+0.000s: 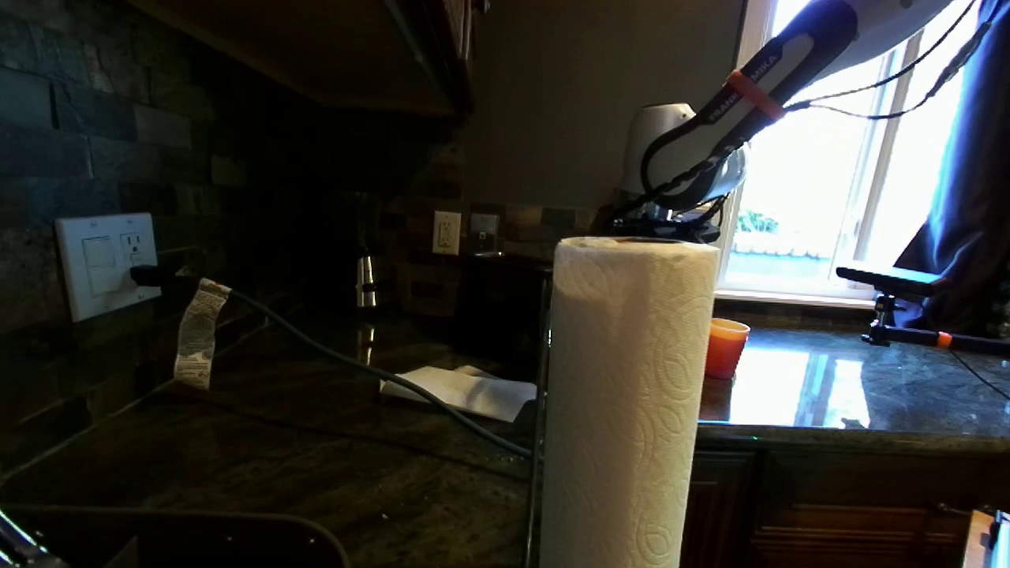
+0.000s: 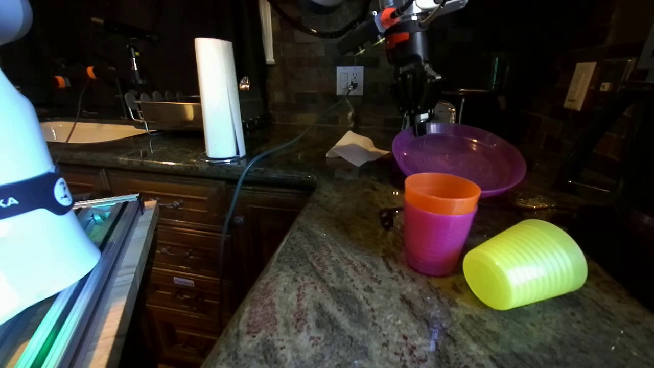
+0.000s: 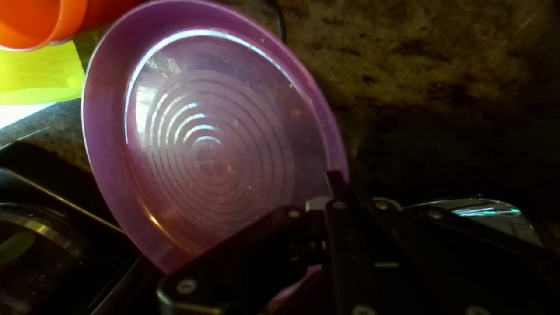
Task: Put the purple plate on top of the toaster
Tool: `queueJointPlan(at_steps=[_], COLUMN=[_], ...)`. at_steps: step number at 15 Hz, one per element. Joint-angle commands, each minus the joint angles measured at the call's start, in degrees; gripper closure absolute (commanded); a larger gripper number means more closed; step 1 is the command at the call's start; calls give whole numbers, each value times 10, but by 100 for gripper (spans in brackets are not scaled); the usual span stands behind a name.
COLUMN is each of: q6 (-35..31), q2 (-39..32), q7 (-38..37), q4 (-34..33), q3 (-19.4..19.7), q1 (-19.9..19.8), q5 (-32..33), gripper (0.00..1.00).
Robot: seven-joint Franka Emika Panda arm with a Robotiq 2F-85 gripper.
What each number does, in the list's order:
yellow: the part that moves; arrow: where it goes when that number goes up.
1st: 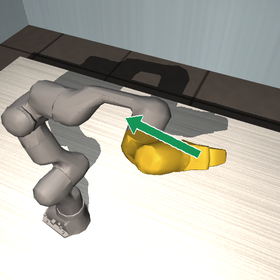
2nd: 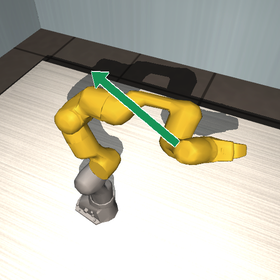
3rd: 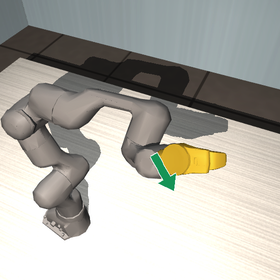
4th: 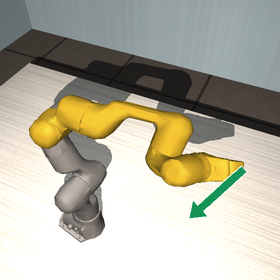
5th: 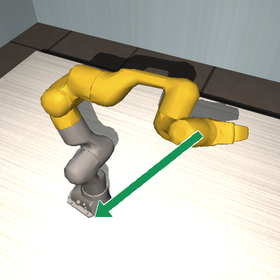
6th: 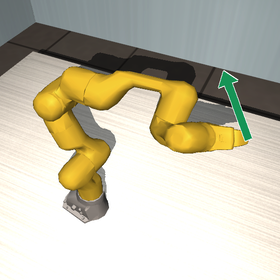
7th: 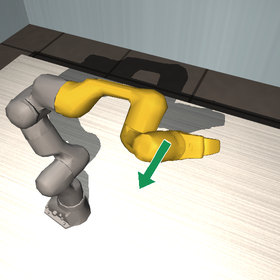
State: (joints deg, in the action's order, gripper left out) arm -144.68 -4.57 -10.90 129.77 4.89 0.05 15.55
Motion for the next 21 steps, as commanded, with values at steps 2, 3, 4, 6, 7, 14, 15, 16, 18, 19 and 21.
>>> queueJointPlan(at_steps=[2, 3, 4, 6, 7, 14, 15, 16, 18, 19, 21], q6=[40, 50, 58, 61, 71, 233, 255, 279, 325, 342, 344], q2=[87, 101, 117, 142, 154, 217, 222, 224, 217, 210, 188], q7=[25, 24, 16, 32, 33, 12, 10, 11, 15, 21, 34], q4=[49, 51, 54, 58, 55, 1, -13, -28, -71, -93, -140], q3=[-11, -12, -14, -16, -19, -56, -60, -63, -66, -65, -57], q1=[-7, -8, -11, -15, -18, -45, -46, -47, -49, -51, -54], q5=[2, 3, 13, 13, 23, 119, 126, 131, 137, 143, 153], gripper=[99, 99, 99, 99, 99, 99, 99, 99, 99, 99, 99])
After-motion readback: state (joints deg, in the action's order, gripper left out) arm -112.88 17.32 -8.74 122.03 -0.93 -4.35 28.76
